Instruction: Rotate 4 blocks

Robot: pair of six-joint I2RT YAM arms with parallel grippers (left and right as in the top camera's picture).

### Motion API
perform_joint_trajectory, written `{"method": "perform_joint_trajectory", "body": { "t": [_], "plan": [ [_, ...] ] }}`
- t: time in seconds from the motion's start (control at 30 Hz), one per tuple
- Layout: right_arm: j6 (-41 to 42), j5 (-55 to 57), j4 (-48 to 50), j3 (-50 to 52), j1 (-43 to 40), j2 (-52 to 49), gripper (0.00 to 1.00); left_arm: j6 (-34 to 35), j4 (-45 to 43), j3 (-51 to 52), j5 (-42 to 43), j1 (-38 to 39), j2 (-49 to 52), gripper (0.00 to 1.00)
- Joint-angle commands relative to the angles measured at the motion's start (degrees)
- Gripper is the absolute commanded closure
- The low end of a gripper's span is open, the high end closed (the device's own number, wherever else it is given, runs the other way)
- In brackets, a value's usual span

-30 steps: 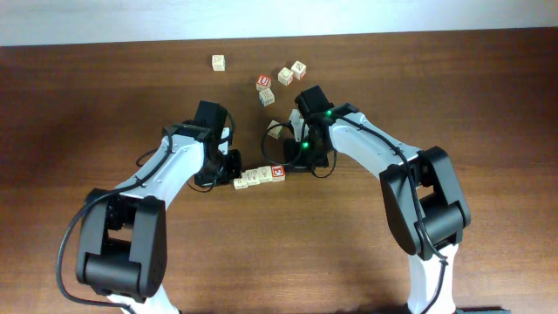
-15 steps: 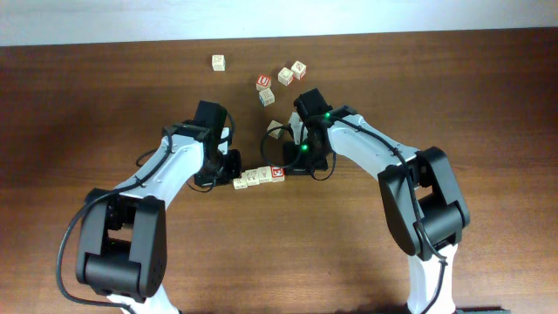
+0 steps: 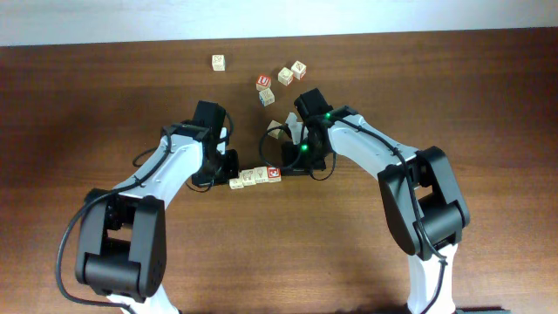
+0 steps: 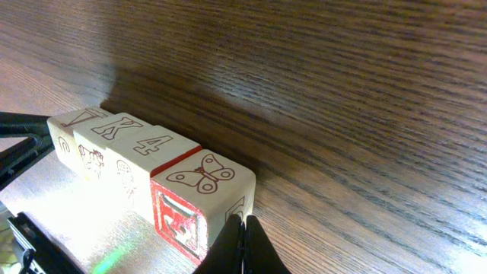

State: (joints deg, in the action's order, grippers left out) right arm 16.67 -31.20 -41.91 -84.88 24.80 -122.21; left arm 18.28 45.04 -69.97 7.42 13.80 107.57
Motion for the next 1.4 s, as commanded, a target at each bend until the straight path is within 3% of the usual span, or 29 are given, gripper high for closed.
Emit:
{"method": "perform_joint_trajectory", "body": {
  "t": [0.0, 0.63, 1.37],
  "plan": [
    [-1.0, -4.4, 0.4, 0.2, 2.2, 2.4, 0.95, 0.8, -0.4, -0.6, 2.9, 0.5, 0.3, 1.0],
    [-1.1, -2.8, 0.8, 0.2, 4.5, 5.6, 0.96, 0.8, -0.4, -0.6, 2.9, 0.5, 0.3, 1.0],
    [1.0, 1.7, 0.8, 0.3, 4.4, -0.1, 0.96, 0.8, -1.0, -0.5, 2.8, 0.5, 1.7, 1.0]
  ]
}}
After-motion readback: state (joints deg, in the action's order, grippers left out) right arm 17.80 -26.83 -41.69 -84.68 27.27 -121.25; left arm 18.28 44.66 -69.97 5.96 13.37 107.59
